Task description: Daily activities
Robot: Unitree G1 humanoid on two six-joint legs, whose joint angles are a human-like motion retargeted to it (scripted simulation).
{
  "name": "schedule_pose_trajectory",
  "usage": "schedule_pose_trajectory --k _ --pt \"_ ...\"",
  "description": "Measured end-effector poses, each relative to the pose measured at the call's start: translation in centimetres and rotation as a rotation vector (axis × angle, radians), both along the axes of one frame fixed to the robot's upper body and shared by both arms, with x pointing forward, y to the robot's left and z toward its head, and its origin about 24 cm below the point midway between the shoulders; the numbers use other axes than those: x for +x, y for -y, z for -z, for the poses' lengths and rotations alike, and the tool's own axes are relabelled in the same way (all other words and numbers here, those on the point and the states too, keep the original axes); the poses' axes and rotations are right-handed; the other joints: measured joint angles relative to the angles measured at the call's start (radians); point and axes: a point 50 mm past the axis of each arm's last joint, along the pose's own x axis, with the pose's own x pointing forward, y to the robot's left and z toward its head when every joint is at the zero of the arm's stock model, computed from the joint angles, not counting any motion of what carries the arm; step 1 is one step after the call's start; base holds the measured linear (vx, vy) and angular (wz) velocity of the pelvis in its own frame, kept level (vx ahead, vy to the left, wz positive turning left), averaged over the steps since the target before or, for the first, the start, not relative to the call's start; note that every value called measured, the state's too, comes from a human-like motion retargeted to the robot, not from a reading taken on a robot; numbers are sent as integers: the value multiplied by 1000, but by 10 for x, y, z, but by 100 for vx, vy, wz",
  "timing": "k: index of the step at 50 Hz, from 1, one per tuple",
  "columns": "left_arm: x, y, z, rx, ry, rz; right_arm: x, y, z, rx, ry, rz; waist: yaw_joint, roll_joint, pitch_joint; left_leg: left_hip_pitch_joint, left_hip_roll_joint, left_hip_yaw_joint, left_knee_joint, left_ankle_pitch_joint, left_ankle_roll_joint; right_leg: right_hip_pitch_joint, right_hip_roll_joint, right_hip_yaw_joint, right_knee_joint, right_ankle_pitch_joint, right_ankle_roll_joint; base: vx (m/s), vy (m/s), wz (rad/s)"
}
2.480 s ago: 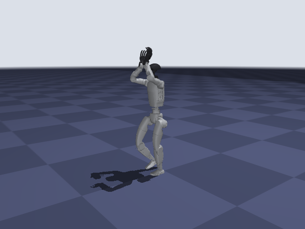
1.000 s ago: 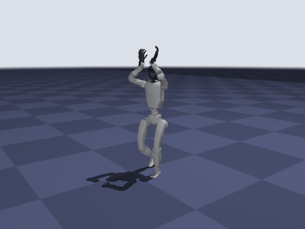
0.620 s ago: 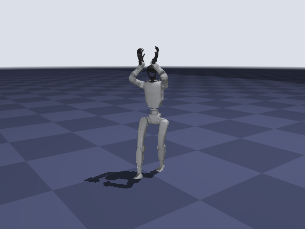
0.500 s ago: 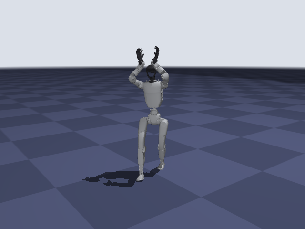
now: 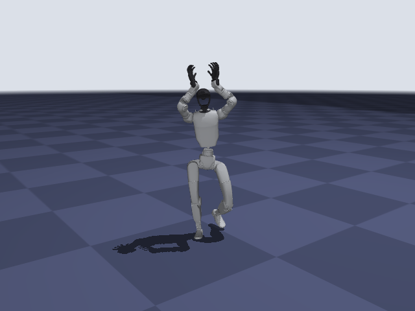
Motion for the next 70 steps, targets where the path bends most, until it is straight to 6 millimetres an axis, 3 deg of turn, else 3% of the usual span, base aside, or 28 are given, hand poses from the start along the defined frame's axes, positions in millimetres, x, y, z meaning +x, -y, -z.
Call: schedule_pose_trajectory --k 8,18,25,27,30,33,39,43,47,54,63,70 --pt "-12 1 -5 8 44 4 -6 -3 -4 -43 -3 -8 71 7 -1 -162 -16 54 -229 -57 -21 96 -1 -35 -57 -16 14 27 -1 54" --pt "-10 9 -11 57 20 2 -12 -4 -8 -51 26 -1 94 -13 -29 -311 -79 106 -642 38 -83 171 -18 -134 -103 -63 27 24 5 78" --pt "-11 19 -14 122 -7 16 -14 -4 -10 -68 42 37 104 -41 -75 -343 -106 137 -715 89 -64 207 -26 -174 -87 -100 23 34 12 83" --pt "-12 22 -15 148 -19 27 -14 -5 -10 -77 40 57 99 -56 -85 -340 -130 131 -696 93 -45 214 -36 -120 -57 -92 24 43 14 109" --pt "-12 27 -15 190 -42 39 -11 -4 -10 -93 36 95 98 -82 -101 -322 -164 132 -663 87 -10 218 -58 -77 12 -61 34 46 13 105" --pt "-11 33 -15 237 -67 55 -9 -4 -10 -113 29 147 94 -119 -112 -286 -234 113 -661 71 26 192 -92 -28 142 36 73 46 11 115" --pt "-10 41 -13 311 -106 64 -5 -2 -7 -159 14 226 69 -196 -116 -168 -411 24 -762 64 83 37 -217 21 575 212 113 45 8 130" --pt "-2 41 -11 335 -149 57 0 -1 -6 -182 -7 243 40 -225 -109 -83 -501 -64 -827 60 99 -97 -289 38 792 175 67 43 4 141" --pt "8 41 -10 359 -200 51 6 0 -6 -206 -35 253 4 -232 -100 6 -562 -173 -898 64 98 -237 -318 62 832 82 20 41 2 149" --pt "17 39 -7 397 -240 22 13 -4 -9 -235 -73 262 -51 -211 -94 148 -601 -364 -977 56 88 -426 -242 141 574 27 31 38 1 144" --pt "21 37 -1 412 -221 -54 14 -9 -15 -250 -96 301 -41 -158 -115 259 -588 -538 -965 -20 80 -497 -47 321 136 150 130 33 -1 117" --pt "25 33 3 415 -213 -129 14 -12 -17 -263 -94 361 -10 -135 -148 325 -581 -614 -896 -88 80 -487 23 387 89 219 137 34 -5 99"
